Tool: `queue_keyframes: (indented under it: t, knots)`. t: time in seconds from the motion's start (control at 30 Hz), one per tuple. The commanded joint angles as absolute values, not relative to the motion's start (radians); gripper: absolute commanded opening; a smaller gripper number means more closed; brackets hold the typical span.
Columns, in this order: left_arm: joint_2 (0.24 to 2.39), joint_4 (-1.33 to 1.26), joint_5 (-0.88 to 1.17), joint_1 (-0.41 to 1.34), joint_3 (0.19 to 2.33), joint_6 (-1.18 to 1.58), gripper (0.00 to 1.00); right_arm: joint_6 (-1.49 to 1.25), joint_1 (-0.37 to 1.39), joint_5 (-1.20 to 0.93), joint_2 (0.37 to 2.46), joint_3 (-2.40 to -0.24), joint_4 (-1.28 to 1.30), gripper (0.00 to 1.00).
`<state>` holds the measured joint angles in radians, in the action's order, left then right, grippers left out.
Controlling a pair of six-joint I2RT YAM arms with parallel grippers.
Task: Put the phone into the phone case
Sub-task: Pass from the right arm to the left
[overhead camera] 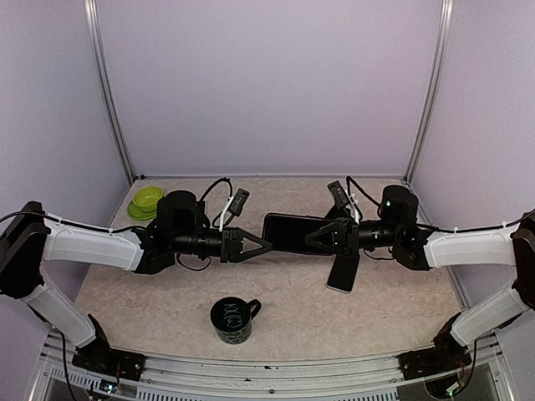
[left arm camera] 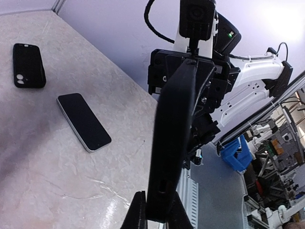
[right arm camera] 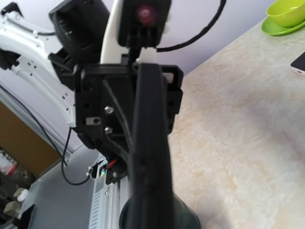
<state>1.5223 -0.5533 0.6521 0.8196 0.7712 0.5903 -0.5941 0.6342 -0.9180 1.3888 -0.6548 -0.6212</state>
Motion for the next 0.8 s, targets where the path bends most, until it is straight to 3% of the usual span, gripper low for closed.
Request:
queue_keyframes:
  t: [0.0,0.33,0.57,0.77]
  knots:
    - [1.545,-0.648,0.663,0.825,0.785,0.609,0.0,-0.584,0.637,-0.918,1.362,-0.648,-0.681,0.0]
    - [1.475,-0.436,0.597,0.876,0.821,0.38,0.0,-0.974,0.597,-0.976,1.487,-0.72,-0.77,0.0]
    - [1.418,-0.369,0.546,0.895,0.804,0.301,0.0,-1.097,0.591,-0.945,1.527,-0.725,-0.796,0.0]
    - [1.387,-0.309,0.527,0.905,0.808,0.249,0.11,-1.169,0.576,-0.94,1.565,-0.708,-0.852,0.0]
